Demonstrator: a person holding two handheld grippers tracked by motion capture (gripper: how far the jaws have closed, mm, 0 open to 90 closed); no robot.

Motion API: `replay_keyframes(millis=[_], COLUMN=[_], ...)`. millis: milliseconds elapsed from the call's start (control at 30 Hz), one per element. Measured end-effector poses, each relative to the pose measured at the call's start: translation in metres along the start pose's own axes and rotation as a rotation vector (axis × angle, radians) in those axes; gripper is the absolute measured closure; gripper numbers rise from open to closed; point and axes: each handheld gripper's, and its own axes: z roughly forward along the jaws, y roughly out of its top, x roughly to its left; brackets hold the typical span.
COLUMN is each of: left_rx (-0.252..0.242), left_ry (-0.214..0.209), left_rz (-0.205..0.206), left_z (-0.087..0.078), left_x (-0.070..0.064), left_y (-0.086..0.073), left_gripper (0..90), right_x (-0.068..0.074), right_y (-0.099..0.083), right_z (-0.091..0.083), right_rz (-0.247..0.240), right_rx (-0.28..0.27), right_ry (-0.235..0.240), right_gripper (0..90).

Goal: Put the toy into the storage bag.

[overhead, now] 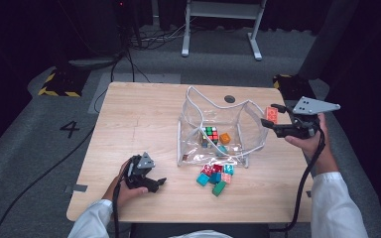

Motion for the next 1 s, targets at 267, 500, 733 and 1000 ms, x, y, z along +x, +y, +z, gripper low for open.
replay_keyframes(millis=[267,500,733,1000], left_rx=[0.0,0.0,0.0,0.0], left_ry=[0.0,0.001,0.001,0.001], left_rz=[0.0,0.0,0.0,0.0], left_z=[0.0,0.0,0.0,0.0], left_x=[0.0,0.0,0.0,0.0], left_y=[0.0,0.0,0.0,0.0], left_gripper=[14.6,14.6,14.6,14.6], right_x=[0.004,0.012,0.022,0.025], right_y=[0.016,0.021,0.02,0.022], right_z=[0.031,0.062,0.087,0.102], right_rz=[-0.048,-0.08,-0.148,-0.148], right_rx=[0.066,0.134,0.257,0.353], right_ry=[0.048,0.107,0.16,0.147], right_gripper=[35.9,35.9,35.9,35.7])
